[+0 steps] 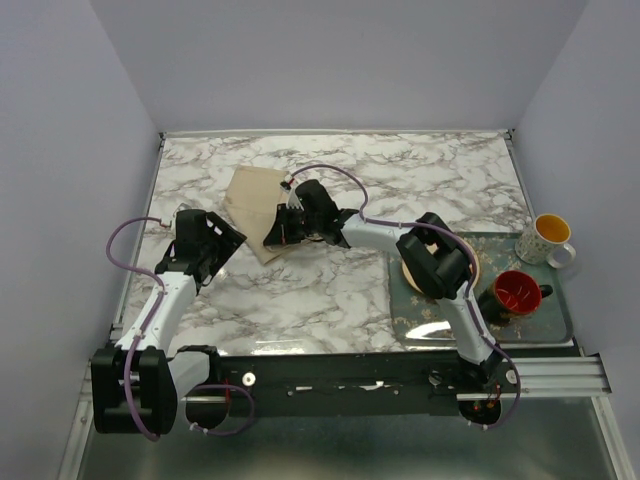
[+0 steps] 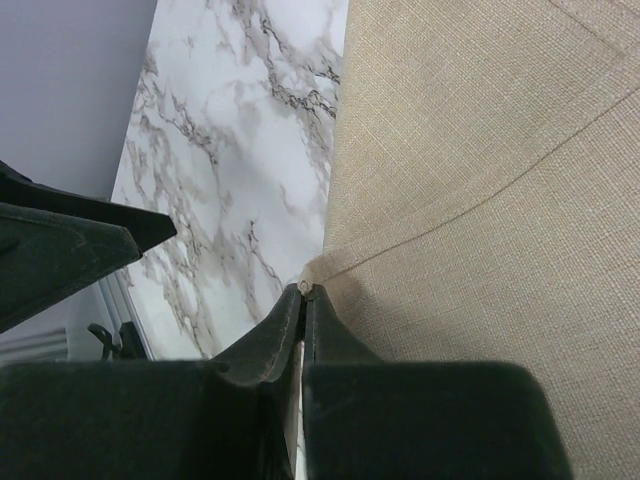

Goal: Fold the napkin, place the utensils inside, and roll it up
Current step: Fold the napkin

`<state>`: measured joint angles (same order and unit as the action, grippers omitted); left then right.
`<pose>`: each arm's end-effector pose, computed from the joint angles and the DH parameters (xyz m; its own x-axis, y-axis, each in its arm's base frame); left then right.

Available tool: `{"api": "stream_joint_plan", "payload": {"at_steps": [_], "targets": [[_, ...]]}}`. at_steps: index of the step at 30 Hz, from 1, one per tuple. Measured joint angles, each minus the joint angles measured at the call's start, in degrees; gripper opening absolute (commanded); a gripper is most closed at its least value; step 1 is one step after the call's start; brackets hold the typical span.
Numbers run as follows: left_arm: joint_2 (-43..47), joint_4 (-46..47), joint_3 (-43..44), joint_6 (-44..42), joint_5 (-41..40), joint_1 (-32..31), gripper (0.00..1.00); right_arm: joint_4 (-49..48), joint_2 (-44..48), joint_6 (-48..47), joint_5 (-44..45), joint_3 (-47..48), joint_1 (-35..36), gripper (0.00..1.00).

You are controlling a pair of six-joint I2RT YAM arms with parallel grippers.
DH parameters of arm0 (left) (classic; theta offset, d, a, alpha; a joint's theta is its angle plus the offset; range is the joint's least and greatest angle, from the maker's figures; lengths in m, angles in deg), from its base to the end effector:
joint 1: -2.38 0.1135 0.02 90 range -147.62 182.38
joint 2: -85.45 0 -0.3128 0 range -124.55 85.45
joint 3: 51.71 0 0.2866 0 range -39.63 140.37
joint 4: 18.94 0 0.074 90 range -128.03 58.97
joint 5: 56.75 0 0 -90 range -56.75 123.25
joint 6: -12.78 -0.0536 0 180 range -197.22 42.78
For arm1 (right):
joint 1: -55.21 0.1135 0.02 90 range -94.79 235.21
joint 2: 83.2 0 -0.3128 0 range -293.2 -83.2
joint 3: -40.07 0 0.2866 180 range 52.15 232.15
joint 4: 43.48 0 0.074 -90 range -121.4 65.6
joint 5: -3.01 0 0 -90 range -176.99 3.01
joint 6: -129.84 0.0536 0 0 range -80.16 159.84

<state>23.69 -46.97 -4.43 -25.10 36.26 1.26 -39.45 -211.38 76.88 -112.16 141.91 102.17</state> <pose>0.2434 -0.0076 0.2312 -0.4608 -0.7794 -0.4246 -0.4975 0.6230 -0.6036 0.3764 0.4365 0.1703 -0.8248 -0.0844 -0.5592 -0.5201 0.5016 0.6914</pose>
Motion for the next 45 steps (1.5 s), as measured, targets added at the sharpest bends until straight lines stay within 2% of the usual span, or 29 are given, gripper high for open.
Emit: {"api": "stream_joint_plan", "payload": {"at_steps": [5,7,8,11,12,13,16,17,19,21,23,27,34,45], "targets": [[0.0,0.0,0.0,0.0,0.2,0.0,0.87,0.0,0.0,0.5,-0.5,0.0,0.0,0.47],[-0.3,0.1,0.0,-0.3,0.7,0.0,0.84,0.1,0.0,0.4,-0.9,0.0,0.0,0.52],[-0.7,0.1,0.0,-0.4,1.0,0.0,0.84,0.3,0.0,0.4,-1.0,0.0,0.0,0.6],[-3.8,0.0,1.1,-1.5,2.4,0.0,0.75,1.9,0.4,-0.5,-1.4,0.0,-0.3,0.66],[-4.4,0.0,1.4,-1.9,3.0,0.0,0.67,2.4,0.6,-0.7,-1.5,0.0,-0.5,0.66],[-5.1,0.0,1.7,-2.3,3.5,0.0,0.64,3.3,1.2,-1.2,-2.0,0.0,-0.8,0.67],[-7.8,0.6,3.3,-3.7,6.6,0.0,0.51,4.9,4.1,-1.8,-3.2,-0.9,-2.4,0.66],[-8.8,1.0,3.7,-3.8,7.5,-0.4,0.49,5.0,5.1,-2.0,-3.7,-1.4,-3.2,0.64],[-10.0,2.7,3.8,-4.0,9.5,-1.5,0.38,5.2,8.3,-2.6,-5.0,-3.3,-6.3,0.6],[-10.8,3.9,3.9,-4.0,10.7,-3.4,0.3,5.2,10.8,-3.0,-6.0,-4.7,-9.7,0.5],[-12.5,4.7,4.8,-3.9,12.0,-5.3,0.27,5.2,12.5,-3.8,-7.3,-5.7,-13.2,0.36],[-17.7,6.9,8.1,-4.1,13.2,-7.5,0.21,6.5,12.0,-5.4,-10.0,-5.3,-19.5,0.22],[-23.4,8.3,9.8,-4.9,13.1,-7.5,0.21,8.5,6.6,-6.5,-14.5,-3.9,-19.0,0.18],[-20.2,9.2,4.5,-5.6,12.6,-7.5,0.21,9.6,0.5,-7.1,-16.7,-2.6,-19.1,0.16]]}}
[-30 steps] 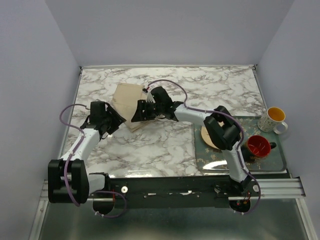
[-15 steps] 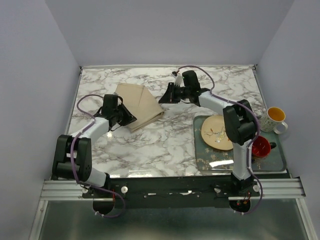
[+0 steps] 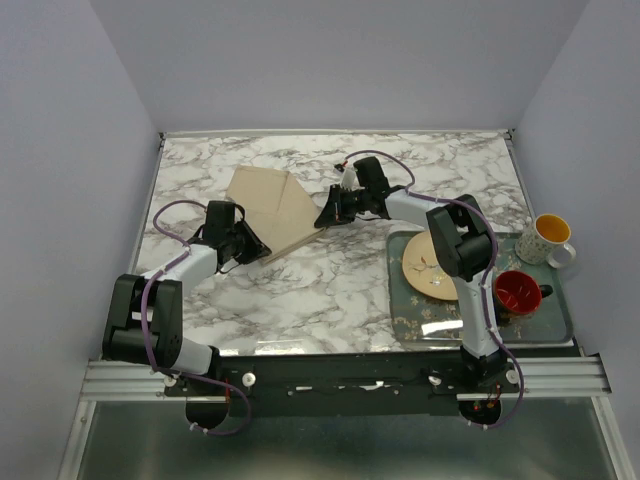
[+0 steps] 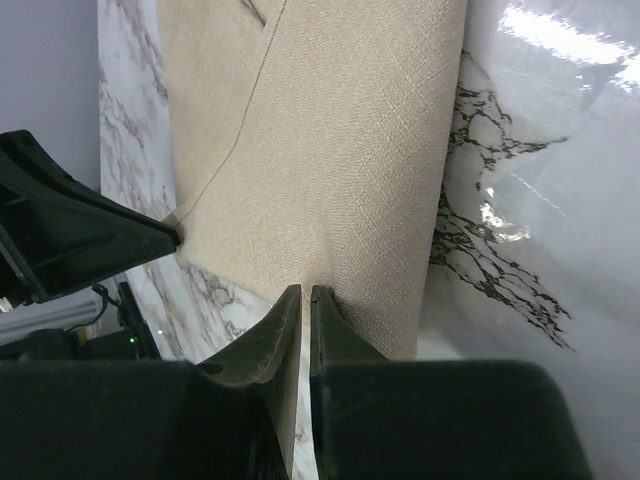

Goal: Fold the napkin, place the utensils inside, and roll it up
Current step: Fold the napkin

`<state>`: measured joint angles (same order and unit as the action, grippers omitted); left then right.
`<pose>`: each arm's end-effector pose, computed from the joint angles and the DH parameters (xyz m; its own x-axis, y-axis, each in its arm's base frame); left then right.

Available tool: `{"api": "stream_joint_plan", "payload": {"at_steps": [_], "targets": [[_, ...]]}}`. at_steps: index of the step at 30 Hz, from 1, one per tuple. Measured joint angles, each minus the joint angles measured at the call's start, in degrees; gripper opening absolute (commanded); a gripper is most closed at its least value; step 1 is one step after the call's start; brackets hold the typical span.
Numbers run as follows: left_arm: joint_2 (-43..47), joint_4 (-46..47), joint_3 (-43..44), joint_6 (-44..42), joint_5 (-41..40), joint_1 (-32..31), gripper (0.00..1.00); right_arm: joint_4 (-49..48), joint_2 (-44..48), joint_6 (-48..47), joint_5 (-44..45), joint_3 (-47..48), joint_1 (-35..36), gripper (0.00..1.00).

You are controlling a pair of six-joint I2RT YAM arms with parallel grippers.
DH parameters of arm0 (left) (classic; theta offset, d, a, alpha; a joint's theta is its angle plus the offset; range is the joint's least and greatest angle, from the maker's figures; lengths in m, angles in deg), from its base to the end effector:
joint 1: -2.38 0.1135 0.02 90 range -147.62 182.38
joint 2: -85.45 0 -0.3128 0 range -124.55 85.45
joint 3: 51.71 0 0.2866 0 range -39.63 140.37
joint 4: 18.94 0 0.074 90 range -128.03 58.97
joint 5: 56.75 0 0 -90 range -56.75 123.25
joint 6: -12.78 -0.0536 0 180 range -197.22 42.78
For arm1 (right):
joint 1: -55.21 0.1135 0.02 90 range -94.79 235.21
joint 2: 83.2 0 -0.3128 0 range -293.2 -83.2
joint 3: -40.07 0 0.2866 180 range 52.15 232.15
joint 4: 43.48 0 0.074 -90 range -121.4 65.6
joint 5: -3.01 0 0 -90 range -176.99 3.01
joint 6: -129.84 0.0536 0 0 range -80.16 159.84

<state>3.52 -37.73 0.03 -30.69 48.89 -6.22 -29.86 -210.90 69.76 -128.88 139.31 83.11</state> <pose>0.3007 -0.0601 0.1843 -0.7447 -0.5942 -0.3039 -0.3220 0.7187 -0.6163 0.4674 0.2880 0.1481 -0.9055 -0.0593 -0.4201 -0.3861 0.5256 0.7580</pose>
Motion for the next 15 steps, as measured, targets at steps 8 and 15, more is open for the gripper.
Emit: {"api": "stream_joint_plan", "payload": {"at_steps": [8,15], "targets": [[-0.1,0.2,-1.2,-1.2,-2.6,0.3,0.21,0.1,-1.7,0.0,-0.2,1.6,-1.0,0.16],[0.6,-1.5,-0.3,-2.6,-4.7,0.3,0.24,0.3,-1.7,0.0,-0.5,1.7,-1.0,0.17]]}}
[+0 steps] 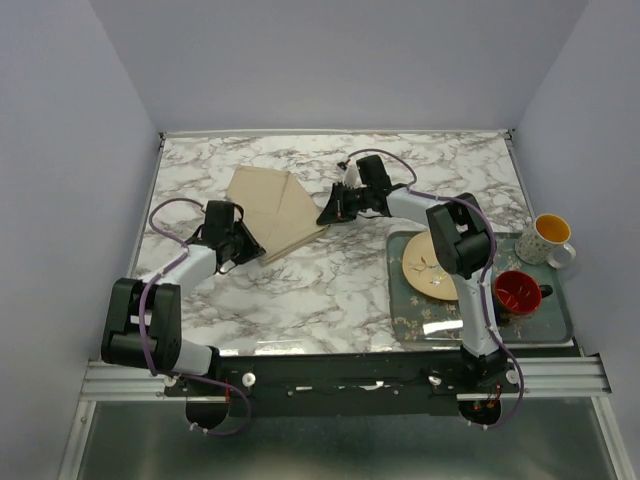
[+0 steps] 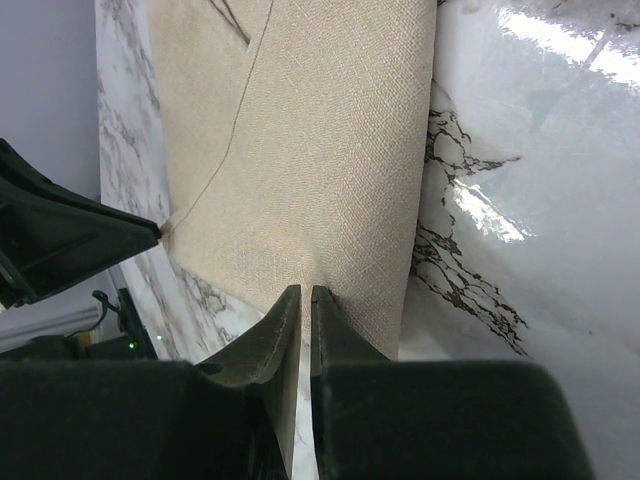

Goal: Fold the napkin, place the utensils inside, and roll it up
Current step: Fold the napkin

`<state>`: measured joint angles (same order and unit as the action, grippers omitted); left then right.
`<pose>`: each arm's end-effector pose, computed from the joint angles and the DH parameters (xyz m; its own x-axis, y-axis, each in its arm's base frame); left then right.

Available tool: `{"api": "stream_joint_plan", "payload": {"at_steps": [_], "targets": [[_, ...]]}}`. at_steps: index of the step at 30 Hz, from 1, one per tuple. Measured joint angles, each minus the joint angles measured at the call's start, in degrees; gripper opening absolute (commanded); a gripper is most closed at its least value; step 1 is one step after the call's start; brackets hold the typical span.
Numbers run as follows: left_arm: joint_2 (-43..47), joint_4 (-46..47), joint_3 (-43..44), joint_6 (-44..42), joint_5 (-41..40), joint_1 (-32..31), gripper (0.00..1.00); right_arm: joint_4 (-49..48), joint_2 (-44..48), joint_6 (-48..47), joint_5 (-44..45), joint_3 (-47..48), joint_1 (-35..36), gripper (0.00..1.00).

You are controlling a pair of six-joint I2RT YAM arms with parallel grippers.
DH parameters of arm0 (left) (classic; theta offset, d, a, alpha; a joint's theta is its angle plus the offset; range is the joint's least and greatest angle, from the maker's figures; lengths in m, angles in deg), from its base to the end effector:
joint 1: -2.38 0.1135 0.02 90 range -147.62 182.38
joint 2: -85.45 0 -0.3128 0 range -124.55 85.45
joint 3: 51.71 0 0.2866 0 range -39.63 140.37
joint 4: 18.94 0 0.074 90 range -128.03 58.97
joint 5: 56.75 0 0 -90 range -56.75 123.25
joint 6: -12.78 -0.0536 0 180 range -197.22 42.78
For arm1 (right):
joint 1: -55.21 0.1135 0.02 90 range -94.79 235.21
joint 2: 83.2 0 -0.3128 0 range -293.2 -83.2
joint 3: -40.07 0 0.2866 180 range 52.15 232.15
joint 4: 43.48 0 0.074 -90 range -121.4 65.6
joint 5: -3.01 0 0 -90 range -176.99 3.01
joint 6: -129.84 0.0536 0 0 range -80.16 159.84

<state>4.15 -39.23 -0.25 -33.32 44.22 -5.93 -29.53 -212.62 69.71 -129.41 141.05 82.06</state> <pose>0.2978 -0.0538 0.1829 -0.7293 -0.5814 -0.3606 -0.3374 0.7642 -0.5497 0.4784 0.2827 0.1421 -0.9090 -0.0481 -0.4140 -0.3750 0.5277 0.7622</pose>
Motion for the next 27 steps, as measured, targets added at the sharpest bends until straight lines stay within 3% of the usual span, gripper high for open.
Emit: {"api": "stream_joint_plan", "payload": {"at_steps": [6,9,15,16,27], "targets": [[3.7,-2.5,3.3,-0.4,0.0,0.0,0.41,0.9,1.1,0.0,-0.2,0.0,0.4,0.18],[2.8,-2.5,7.3,-1.0,1.0,0.0,0.48,1.3,2.2,-0.3,-0.1,0.0,0.8,0.24],[-7.0,-5.1,19.2,-7.5,1.7,-1.7,0.12,5.6,6.6,-1.0,2.2,-0.2,1.9,0.26],[-8.9,-6.3,21.5,-8.7,1.7,-2.3,0.0,6.1,7.7,-1.3,2.6,-0.7,2.0,0.26],[-25.4,-15.7,36.3,-18.4,-1.1,-7.6,0.0,8.6,26.3,-2.9,5.8,-13.0,1.5,0.26]]}}
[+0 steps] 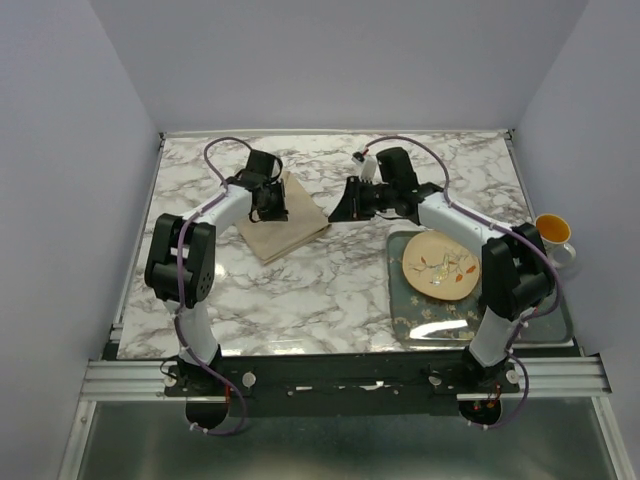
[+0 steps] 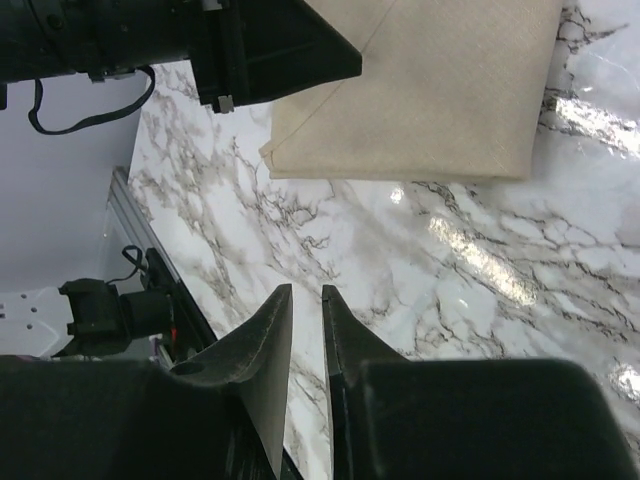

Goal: Fold the napkin, place the utensils inside, and roll it up
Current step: Fold the napkin

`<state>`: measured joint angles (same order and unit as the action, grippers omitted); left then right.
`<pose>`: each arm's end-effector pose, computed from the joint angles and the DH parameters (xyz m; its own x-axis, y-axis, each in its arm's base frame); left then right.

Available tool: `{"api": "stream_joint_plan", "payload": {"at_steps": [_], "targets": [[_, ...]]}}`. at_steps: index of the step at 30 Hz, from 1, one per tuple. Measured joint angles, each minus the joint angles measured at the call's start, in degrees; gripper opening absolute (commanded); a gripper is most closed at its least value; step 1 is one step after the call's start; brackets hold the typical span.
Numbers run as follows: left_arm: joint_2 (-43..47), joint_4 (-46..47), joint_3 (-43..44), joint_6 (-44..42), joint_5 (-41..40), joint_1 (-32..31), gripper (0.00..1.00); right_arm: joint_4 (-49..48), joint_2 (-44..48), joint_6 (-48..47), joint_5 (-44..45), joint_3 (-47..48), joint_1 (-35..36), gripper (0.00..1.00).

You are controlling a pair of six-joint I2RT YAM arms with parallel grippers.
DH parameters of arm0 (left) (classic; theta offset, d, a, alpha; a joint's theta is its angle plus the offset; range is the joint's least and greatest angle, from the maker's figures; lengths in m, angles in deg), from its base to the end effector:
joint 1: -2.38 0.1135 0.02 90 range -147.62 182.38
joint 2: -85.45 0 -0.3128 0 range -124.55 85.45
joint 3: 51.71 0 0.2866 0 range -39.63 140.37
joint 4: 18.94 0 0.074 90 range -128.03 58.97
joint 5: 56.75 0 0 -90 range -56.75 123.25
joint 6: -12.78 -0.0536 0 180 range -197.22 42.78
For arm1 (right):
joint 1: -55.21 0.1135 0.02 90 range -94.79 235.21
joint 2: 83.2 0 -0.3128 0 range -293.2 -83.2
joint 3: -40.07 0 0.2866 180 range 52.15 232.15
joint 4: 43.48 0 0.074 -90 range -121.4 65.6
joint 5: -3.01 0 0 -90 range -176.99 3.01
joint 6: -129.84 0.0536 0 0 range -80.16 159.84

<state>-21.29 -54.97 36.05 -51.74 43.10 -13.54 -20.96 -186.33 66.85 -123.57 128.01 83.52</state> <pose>0.4339 -0.1333 0.2159 -0.8680 -0.1932 -0.4574 -0.0098 0.9277 -0.3732 0.3900 0.2464 0.2714 -0.8412 -0.0389 -0.5393 -0.4645 0.5624 0.6840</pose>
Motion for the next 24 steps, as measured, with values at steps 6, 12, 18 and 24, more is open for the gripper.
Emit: {"api": "stream_joint_plan", "payload": {"at_steps": [6,12,18,24], "targets": [[-2.2,-2.2,0.5,-1.7,-3.2,-3.4,0.0,0.8,5.4,-0.2,1.1,-6.0,-0.9,0.26],[-4.4,-2.4,0.2,-2.3,-6.7,-4.3,0.0,0.9,8.9,-0.6,1.5,-8.9,-1.4,0.26],[-4.5,-1.6,-0.3,-2.4,-9.0,-5.4,0.0,0.8,9.1,-1.0,1.8,-10.3,-1.6,0.26],[-3.5,0.5,-2.3,-1.7,-10.3,-6.3,0.0,0.8,9.1,-1.2,1.8,-11.5,-1.6,0.26]]}}
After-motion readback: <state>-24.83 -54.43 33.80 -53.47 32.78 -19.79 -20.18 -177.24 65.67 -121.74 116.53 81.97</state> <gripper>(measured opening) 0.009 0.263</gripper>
